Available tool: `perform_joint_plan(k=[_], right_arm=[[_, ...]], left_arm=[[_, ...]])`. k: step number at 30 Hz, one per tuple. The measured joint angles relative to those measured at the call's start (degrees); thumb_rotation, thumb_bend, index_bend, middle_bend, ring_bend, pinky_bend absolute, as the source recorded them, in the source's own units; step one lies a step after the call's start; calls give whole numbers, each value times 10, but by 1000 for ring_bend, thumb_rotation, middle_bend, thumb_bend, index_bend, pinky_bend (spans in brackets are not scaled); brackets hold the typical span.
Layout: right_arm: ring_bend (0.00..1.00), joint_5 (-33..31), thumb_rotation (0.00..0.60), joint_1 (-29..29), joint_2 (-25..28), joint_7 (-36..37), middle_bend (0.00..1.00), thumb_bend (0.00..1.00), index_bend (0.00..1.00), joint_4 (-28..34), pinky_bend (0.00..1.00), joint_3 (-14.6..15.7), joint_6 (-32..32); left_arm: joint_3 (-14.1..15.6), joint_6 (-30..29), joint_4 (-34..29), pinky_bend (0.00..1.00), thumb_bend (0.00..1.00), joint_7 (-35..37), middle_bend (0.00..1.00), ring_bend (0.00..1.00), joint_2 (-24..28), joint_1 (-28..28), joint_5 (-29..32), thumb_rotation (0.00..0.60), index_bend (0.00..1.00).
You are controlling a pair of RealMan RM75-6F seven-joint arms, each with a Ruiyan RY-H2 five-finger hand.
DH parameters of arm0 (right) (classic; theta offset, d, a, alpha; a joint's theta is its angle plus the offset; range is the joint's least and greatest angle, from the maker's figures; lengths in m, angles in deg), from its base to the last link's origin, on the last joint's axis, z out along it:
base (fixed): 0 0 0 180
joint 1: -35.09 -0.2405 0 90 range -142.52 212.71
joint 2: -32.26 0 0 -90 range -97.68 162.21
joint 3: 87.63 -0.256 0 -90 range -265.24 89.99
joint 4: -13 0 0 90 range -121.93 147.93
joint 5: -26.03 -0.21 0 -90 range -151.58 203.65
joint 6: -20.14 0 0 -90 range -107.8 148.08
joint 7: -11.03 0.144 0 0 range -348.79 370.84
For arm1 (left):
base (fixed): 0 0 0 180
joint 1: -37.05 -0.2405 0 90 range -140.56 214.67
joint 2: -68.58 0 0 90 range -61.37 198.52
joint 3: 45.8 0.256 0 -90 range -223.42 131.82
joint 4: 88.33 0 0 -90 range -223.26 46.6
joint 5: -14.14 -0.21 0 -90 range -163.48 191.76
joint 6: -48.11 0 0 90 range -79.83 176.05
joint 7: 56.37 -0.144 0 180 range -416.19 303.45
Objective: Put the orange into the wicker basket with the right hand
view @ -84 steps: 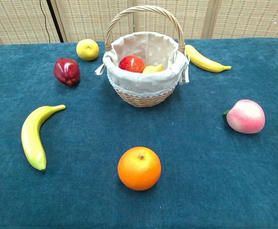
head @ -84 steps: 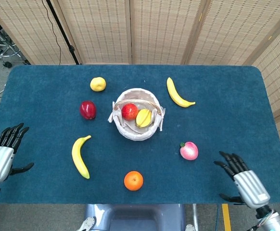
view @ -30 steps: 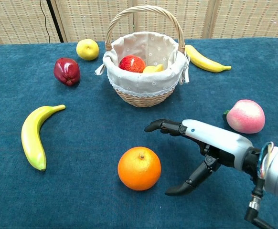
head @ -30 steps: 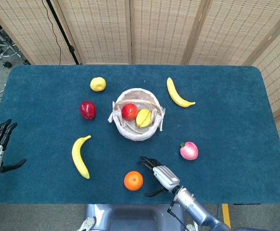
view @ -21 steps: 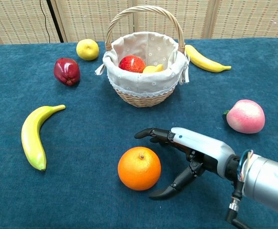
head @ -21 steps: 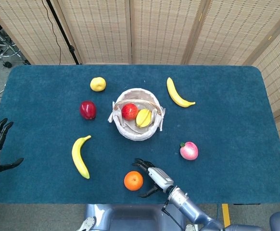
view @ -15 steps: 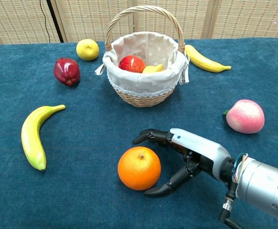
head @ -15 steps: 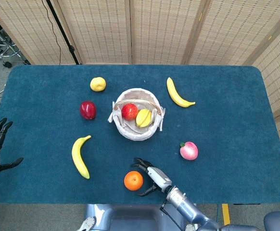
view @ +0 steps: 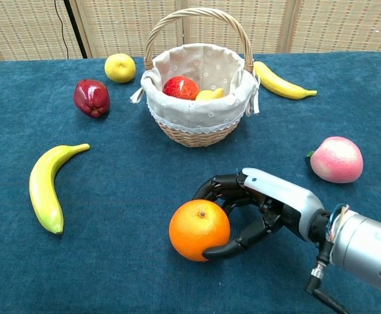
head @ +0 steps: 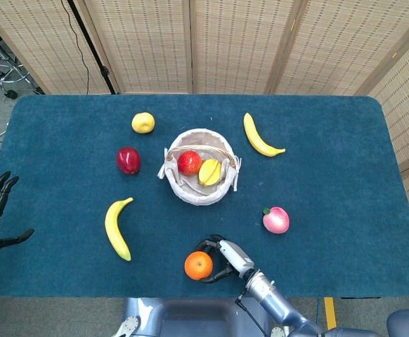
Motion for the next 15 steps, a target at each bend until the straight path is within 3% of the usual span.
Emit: perform_joint_plan(k=[8, 15], right_arm=[[671, 21, 600, 12, 11, -121, 614, 366, 820, -14, 762, -15, -97], [671, 53, 600, 17, 87, -211, 615, 365, 821, 38, 763, -58, -181]], left_arm=[[0, 2, 2, 0, 112, -2, 0, 0, -1, 1, 0, 600, 0], [3, 11, -1, 0, 111, -15, 0, 0, -6, 6, -3, 600, 0]])
